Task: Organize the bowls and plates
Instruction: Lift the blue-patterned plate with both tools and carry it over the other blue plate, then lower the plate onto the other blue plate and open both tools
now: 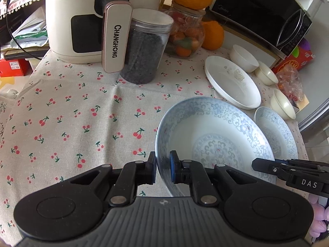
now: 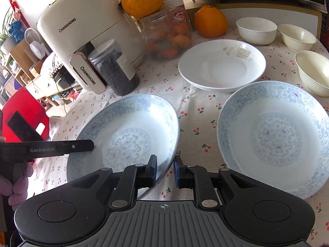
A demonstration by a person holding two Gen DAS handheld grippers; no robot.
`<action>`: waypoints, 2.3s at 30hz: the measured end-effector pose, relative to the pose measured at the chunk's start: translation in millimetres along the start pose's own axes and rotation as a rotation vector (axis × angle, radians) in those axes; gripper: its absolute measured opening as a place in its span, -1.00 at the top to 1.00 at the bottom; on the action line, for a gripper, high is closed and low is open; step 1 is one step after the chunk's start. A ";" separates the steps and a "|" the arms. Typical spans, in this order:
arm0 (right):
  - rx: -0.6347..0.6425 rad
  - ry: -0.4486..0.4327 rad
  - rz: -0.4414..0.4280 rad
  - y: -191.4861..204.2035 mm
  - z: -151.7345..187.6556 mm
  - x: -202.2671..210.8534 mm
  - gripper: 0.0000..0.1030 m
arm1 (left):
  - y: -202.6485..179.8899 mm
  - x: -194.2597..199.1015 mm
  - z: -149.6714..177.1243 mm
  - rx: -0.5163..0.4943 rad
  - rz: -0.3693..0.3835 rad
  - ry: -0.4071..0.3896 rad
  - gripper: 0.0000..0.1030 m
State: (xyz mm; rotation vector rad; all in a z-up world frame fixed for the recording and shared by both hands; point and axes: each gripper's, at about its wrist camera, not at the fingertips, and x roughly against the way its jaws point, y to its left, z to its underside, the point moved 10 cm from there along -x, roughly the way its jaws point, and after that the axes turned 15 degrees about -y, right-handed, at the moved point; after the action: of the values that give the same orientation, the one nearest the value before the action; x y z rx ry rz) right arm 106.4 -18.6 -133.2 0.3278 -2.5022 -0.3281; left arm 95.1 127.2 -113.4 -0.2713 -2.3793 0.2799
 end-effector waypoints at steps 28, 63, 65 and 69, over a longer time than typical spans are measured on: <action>-0.149 -0.133 0.063 -109.1 -42.1 56.9 0.67 | -112.7 -34.6 -4.0 -0.042 0.116 0.002 0.78; -0.159 -0.124 0.295 -190.0 -34.6 57.5 0.67 | -182.5 -73.7 15.6 -0.177 0.064 0.029 0.75; -0.151 -0.121 0.304 -191.2 -34.3 56.7 0.67 | -182.7 -74.9 17.1 -0.176 0.060 0.034 0.75; -0.130 -0.118 0.320 -191.7 -33.7 54.4 0.66 | -184.9 -76.9 18.1 -0.183 0.049 0.033 0.75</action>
State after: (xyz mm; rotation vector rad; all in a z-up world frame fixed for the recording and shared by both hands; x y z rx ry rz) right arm 113.2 -220.5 -136.2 -0.1486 -2.5792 -0.3855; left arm 116.9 -72.4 -124.4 -0.4164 -2.3706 0.0789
